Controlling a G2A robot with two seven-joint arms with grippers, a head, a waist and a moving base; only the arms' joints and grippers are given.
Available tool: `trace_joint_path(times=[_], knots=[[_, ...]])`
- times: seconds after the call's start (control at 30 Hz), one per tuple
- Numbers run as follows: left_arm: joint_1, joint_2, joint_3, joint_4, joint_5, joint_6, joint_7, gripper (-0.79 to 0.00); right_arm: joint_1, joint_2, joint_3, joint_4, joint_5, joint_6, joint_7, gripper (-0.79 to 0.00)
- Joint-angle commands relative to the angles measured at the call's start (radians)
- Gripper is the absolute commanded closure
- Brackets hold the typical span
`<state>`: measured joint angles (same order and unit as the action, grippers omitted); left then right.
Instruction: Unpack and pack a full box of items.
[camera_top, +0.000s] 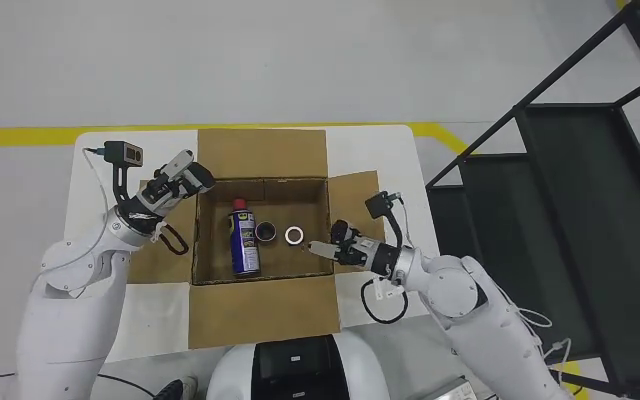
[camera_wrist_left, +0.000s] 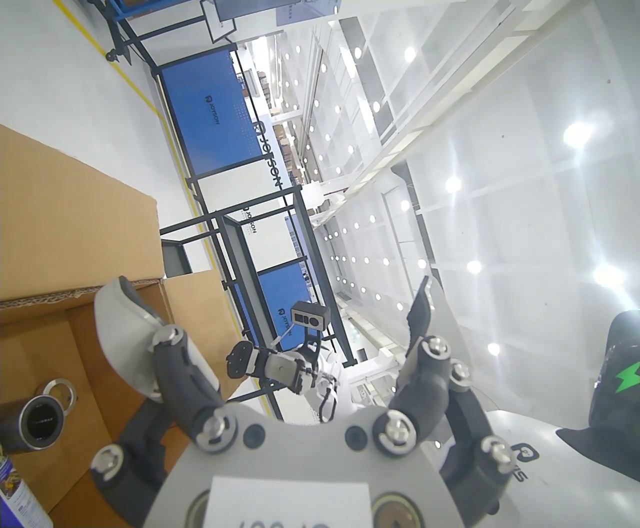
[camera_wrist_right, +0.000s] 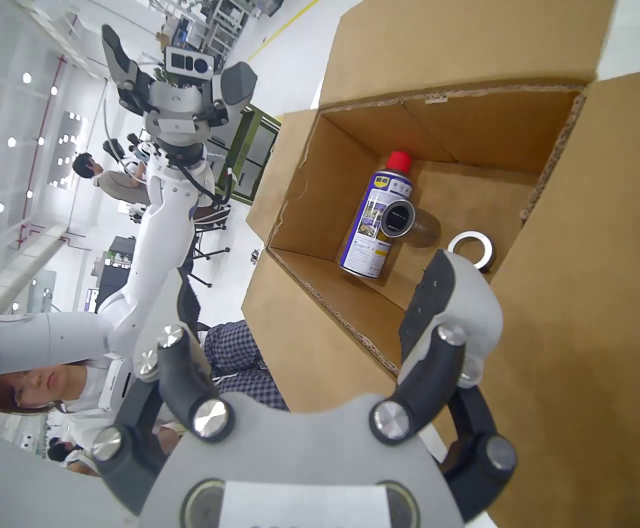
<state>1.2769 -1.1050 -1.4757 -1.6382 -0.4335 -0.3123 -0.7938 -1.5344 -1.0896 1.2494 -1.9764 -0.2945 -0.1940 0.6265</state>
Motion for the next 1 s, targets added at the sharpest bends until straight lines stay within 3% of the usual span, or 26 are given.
trace_joint_path(times=[0.0, 0.23, 0.43, 0.97], knots=[[0.000, 0.000, 0.000, 0.000, 0.000, 0.000, 0.000, -0.785, 0.028, -0.004, -0.039, 0.001, -0.056, 0.052, 0.003, -0.785], [0.000, 0.000, 0.000, 0.000, 0.000, 0.000, 0.000, -0.785, 0.100, -0.021, -0.156, 0.003, -0.221, 0.234, -0.008, -0.785], [0.000, 0.000, 0.000, 0.000, 0.000, 0.000, 0.000, -0.785, 0.142, -0.033, -0.230, 0.006, -0.329, 0.324, 0.005, -0.785], [0.000, 0.000, 0.000, 0.000, 0.000, 0.000, 0.000, -0.785, 0.153, -0.037, -0.251, 0.009, -0.350, 0.339, 0.017, -0.785]])
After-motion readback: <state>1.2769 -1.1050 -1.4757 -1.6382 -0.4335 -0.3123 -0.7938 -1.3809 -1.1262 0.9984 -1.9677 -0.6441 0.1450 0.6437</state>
